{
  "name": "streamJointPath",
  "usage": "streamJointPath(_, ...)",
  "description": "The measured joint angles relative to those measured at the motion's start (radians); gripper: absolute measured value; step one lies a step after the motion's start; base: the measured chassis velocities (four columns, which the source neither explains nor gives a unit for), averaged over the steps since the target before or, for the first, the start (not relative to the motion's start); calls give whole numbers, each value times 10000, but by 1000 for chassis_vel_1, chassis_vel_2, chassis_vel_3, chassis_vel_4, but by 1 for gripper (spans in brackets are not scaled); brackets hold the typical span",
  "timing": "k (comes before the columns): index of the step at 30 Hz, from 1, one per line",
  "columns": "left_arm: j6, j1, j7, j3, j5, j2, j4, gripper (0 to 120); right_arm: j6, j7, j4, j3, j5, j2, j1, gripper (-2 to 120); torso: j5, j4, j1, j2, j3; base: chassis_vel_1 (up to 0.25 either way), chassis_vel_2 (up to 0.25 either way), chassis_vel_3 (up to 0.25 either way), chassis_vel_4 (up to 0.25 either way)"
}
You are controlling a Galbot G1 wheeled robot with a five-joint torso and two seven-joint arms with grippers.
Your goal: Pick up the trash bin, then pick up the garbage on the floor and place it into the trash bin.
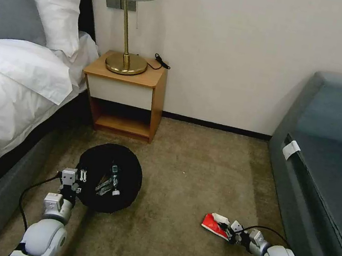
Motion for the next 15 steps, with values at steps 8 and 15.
streamJointPath(8, -21, -5, 29, 13, 0, -7, 8, 4, 41, -11, 202, 111, 313, -63, 5, 0, 1, -1, 0, 0, 0, 0, 0, 0, 0)
streamJointPath(15, -21, -9, 38, 53, 1, 0, -1, 4, 42, 24, 894, 241, 896, -67, 55, 0, 0, -1, 0, 0, 0, 0, 0, 0, 0)
